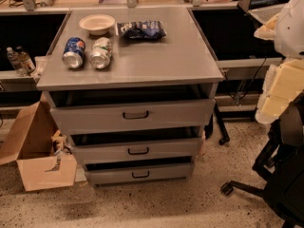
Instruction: Open bottom drawer
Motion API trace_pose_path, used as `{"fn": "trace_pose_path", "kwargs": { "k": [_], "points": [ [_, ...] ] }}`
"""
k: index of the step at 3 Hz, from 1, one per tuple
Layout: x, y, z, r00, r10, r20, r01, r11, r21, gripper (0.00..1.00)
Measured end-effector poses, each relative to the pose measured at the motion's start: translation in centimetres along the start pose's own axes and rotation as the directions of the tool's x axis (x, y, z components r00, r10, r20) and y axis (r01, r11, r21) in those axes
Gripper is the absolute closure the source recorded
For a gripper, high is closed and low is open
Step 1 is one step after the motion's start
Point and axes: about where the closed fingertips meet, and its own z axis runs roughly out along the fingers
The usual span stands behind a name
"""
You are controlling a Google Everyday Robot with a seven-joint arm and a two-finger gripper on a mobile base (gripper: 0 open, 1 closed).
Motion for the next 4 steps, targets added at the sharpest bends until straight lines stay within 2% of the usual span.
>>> {"fn": "trace_pose_path", "kwargs": {
  "k": [1, 2, 3, 4],
  "points": [
    [0.0, 0.0, 0.0, 1.0, 0.0, 0.0, 0.0, 1.0, 0.0, 0.0],
    [-0.7, 1.6, 4.6, 0.995, -0.1, -0.029, 0.099, 0.9943, -0.04, 0.0],
    [-1.3, 4.5, 11.3, 0.977, -0.208, -0.048, 0.204, 0.9755, -0.082, 0.0],
    [-0.9, 8.3, 17.4, 0.97, -0.241, -0.035, 0.235, 0.9633, -0.13, 0.0]
  ]
}}
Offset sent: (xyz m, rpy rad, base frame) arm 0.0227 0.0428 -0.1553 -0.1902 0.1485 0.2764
